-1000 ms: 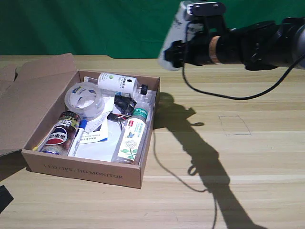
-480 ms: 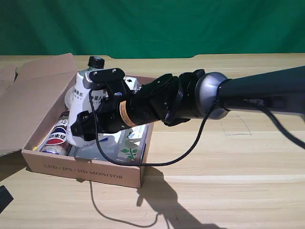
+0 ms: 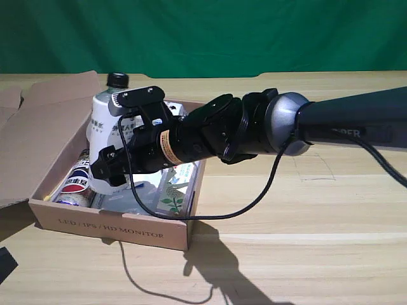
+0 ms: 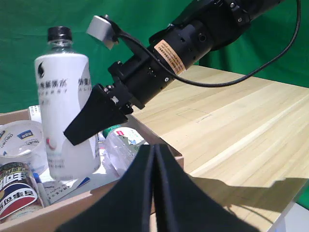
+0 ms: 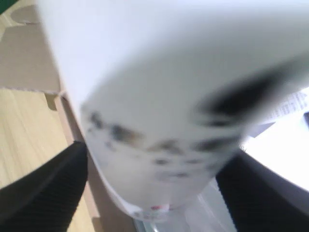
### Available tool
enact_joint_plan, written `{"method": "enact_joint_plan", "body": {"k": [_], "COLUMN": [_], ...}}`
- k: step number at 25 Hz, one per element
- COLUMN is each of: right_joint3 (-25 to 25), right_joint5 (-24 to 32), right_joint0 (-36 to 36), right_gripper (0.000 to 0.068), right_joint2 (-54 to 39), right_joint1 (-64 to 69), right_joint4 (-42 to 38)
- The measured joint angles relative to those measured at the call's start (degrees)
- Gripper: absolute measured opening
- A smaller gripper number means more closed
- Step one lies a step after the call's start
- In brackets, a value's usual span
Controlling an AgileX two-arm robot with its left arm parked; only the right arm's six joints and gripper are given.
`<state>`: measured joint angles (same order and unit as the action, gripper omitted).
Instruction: Place the white bottle into the box.
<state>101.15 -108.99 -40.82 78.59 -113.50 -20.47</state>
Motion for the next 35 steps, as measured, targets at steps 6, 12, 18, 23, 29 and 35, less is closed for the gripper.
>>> {"method": "enact_joint_plan", "body": {"k": [6,12,18,23,29,35], "right_joint3": [-0.1,-0.1,-0.1,0.3,0.5,0.4], "right_joint5": [1.3,1.3,1.3,1.3,5.3,8.4], "right_joint0": [0.8,10.2,26.0,35.0,42.6,45.9], "right_gripper": [0.0679,0.0504,0.0063,0.0003,0.0003,0.0003], "right_joint2": [0.0,0.0,-1.6,-8.5,-17.8,-24.5], "right_joint1": [5.2,17.3,31.5,40.7,52.1,63.2], "right_joint4": [0.6,0.6,-5.0,-9.7,-6.2,2.1]}}
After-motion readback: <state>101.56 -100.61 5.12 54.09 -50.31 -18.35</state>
